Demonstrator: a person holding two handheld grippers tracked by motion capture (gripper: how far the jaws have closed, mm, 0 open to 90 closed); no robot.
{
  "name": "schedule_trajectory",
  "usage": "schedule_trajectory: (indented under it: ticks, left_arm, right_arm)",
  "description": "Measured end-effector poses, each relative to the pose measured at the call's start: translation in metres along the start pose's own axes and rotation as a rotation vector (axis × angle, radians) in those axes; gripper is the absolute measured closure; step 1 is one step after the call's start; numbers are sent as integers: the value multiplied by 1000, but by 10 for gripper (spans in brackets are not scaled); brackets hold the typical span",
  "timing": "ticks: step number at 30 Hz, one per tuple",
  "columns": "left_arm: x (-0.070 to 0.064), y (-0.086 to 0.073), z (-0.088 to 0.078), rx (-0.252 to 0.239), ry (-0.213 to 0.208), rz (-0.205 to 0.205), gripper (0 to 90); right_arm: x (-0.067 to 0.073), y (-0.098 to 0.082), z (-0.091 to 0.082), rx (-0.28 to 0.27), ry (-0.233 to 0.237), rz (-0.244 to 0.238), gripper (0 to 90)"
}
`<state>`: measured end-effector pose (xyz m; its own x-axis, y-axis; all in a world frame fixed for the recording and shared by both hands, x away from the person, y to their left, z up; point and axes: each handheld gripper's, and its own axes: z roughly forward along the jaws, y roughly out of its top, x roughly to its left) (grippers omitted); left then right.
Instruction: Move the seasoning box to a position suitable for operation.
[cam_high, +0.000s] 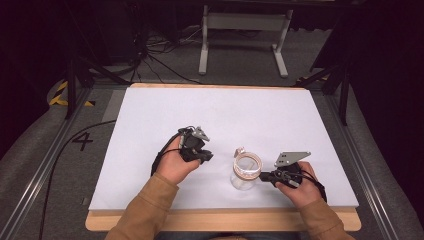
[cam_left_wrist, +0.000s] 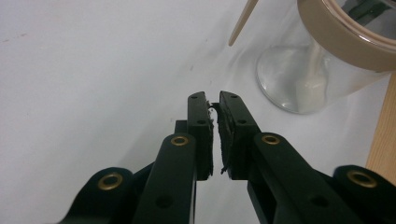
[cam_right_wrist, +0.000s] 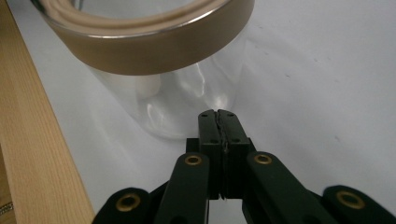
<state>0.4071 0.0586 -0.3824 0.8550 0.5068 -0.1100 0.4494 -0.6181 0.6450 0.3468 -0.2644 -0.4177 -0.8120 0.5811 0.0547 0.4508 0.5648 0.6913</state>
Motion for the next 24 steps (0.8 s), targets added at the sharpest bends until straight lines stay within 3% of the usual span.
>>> schedule_trajectory:
  ticks: [17,24]
  left_arm:
    - [1,0,-3,-1,-10,-6,836]
    - [1,2,-7,-15,-21,-5,848]
  right_arm:
    - [19,7,11,27,65,-49,900]
    - [18,6,11,25,50,-45,900]
